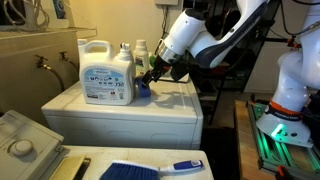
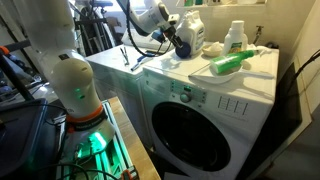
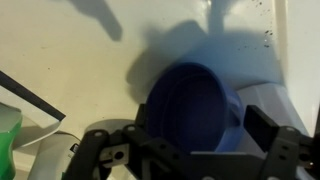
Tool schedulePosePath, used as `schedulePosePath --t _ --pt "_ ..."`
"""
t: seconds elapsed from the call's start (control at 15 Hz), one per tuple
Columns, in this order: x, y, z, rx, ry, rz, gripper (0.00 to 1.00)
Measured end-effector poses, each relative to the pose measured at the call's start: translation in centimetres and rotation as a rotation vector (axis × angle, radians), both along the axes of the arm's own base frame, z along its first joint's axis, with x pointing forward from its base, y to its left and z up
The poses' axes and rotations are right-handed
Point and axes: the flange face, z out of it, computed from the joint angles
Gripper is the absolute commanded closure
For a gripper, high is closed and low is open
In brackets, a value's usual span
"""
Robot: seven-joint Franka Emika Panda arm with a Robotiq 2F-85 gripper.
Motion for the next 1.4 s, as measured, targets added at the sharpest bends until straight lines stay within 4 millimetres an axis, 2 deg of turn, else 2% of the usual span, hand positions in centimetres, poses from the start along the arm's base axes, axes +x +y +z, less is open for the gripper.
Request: schedulePosePath --t 0.07,0.6,0.73,1.0,1.4 --pt "0.1 -0.2 0.1 0.007 -0.011 -0.006 0.33" --pt "0.5 -0.7 -0.5 0.038 -0.020 -0.028 0.95" --pt "0.5 -0.8 -0.8 0.037 -0.015 -0.031 1.00" --pt "0.5 -0.6 -1.9 0.015 -0.001 -0.025 0.99" --pt "0.5 1.1 -4.2 -0.222 0.008 -0.067 0.99"
